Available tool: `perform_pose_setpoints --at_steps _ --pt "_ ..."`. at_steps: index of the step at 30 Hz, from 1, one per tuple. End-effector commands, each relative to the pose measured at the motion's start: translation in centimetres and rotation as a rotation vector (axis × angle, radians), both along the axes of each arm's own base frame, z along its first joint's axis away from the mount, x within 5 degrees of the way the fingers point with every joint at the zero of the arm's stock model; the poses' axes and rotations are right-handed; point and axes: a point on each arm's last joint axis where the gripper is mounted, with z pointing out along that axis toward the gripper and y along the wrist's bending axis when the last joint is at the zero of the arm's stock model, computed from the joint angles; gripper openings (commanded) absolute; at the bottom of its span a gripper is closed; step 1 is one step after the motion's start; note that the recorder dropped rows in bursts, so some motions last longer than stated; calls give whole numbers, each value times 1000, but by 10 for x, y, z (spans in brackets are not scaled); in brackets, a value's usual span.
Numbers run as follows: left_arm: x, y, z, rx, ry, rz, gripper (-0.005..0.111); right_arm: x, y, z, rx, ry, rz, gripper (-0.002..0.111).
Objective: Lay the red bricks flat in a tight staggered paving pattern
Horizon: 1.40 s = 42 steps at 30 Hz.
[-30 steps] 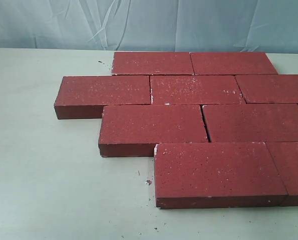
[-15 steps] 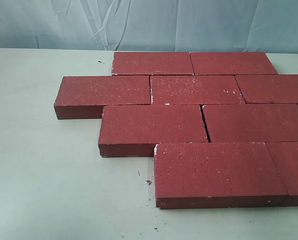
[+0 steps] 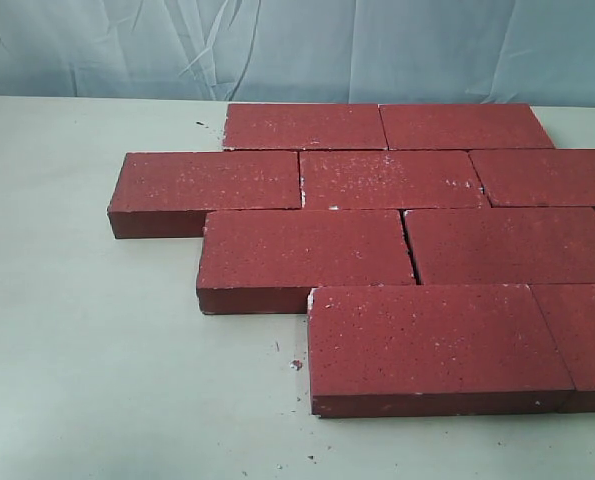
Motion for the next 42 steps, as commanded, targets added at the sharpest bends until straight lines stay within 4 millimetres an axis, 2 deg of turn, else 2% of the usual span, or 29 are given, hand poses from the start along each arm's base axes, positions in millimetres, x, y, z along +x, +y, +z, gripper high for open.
perform_pose_setpoints --at_steps 1,30,36,42 --pt "0 0 -1 -4 0 5 0 0 0 0 2 -7 -5 -1" --pt "0 0 -1 -4 -2 5 0 -1 -1 -1 -33 -2 -12 -1" --pt "0 0 -1 -4 -6 5 0 -15 -5 -12 -81 34 -53 -1" --pt "0 0 -1 -4 -6 5 0 -25 -7 -43 -81 48 -84 -1"
